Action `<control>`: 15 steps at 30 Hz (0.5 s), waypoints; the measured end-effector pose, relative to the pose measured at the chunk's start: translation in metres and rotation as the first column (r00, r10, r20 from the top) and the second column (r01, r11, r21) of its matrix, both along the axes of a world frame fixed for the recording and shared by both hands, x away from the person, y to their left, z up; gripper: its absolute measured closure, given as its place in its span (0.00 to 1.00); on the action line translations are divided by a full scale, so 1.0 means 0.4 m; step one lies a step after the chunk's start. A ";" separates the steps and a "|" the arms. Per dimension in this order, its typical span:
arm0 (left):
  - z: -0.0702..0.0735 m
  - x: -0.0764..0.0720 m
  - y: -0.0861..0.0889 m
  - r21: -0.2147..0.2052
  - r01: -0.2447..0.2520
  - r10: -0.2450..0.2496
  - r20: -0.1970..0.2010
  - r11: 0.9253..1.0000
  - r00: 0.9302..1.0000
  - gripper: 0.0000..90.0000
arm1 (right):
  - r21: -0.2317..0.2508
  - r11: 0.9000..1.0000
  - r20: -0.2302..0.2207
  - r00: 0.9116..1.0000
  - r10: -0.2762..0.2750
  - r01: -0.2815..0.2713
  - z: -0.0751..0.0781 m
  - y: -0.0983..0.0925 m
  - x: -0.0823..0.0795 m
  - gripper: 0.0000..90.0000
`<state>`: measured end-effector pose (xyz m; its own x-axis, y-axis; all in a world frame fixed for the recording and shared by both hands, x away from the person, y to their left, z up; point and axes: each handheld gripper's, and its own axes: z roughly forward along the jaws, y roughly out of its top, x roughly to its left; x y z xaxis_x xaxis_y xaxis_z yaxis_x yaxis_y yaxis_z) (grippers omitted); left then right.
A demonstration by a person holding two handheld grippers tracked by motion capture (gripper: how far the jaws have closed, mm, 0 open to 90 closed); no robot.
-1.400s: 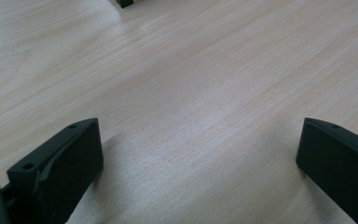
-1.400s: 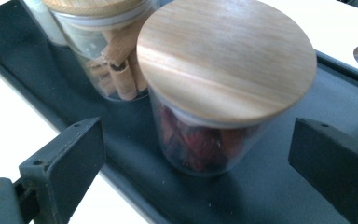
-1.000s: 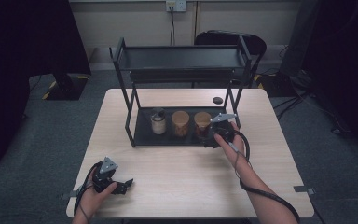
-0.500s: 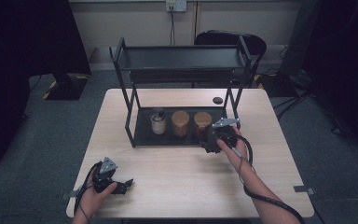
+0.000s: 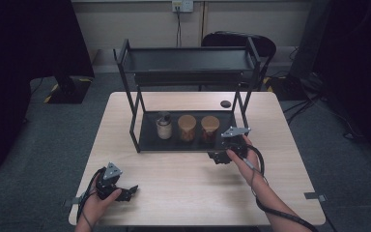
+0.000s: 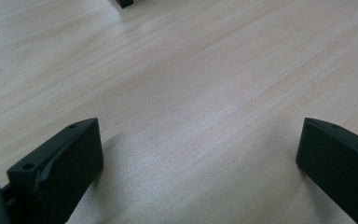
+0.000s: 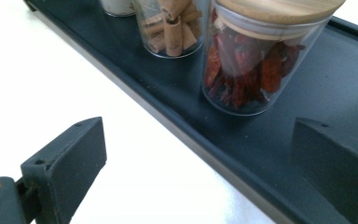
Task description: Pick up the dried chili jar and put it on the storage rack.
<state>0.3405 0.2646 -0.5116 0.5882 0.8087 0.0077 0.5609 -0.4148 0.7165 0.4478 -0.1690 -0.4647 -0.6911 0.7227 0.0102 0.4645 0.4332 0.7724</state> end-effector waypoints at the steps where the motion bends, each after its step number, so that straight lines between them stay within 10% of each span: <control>1: 0.000 0.000 0.000 0.000 0.000 0.000 0.000 1.000 1.000 0.00 | 0.003 1.000 0.000 1.000 0.003 -0.003 0.000 -0.003 -0.006 0.04; 15: 0.000 -0.002 0.000 0.001 -0.003 0.003 0.001 1.000 1.000 0.00 | 0.008 1.000 0.007 1.000 0.006 -0.006 -0.006 -0.052 -0.064 0.03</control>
